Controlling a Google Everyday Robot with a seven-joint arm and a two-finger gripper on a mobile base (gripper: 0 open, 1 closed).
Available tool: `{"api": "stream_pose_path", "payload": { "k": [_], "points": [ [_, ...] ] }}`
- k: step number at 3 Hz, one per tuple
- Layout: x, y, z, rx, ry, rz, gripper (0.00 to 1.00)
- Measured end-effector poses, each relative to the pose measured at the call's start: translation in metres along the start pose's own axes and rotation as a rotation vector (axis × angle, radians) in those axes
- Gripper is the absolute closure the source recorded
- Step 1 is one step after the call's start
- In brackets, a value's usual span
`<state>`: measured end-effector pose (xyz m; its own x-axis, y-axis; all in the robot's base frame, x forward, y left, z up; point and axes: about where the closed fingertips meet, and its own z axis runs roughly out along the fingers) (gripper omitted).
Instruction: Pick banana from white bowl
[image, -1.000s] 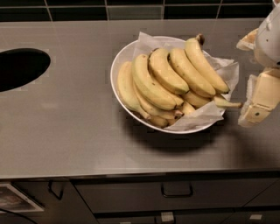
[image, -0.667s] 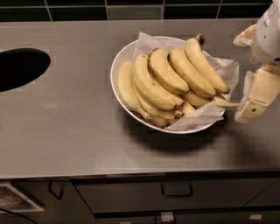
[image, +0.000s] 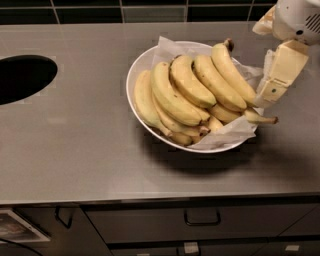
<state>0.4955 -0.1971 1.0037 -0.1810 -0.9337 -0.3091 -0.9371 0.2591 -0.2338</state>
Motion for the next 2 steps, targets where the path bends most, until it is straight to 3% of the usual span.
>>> {"api": "stream_pose_path", "payload": {
  "k": [2],
  "points": [
    [-0.0049,-0.0072,-0.0078,0.028,-0.016,-0.004,0.00]
  ]
}}
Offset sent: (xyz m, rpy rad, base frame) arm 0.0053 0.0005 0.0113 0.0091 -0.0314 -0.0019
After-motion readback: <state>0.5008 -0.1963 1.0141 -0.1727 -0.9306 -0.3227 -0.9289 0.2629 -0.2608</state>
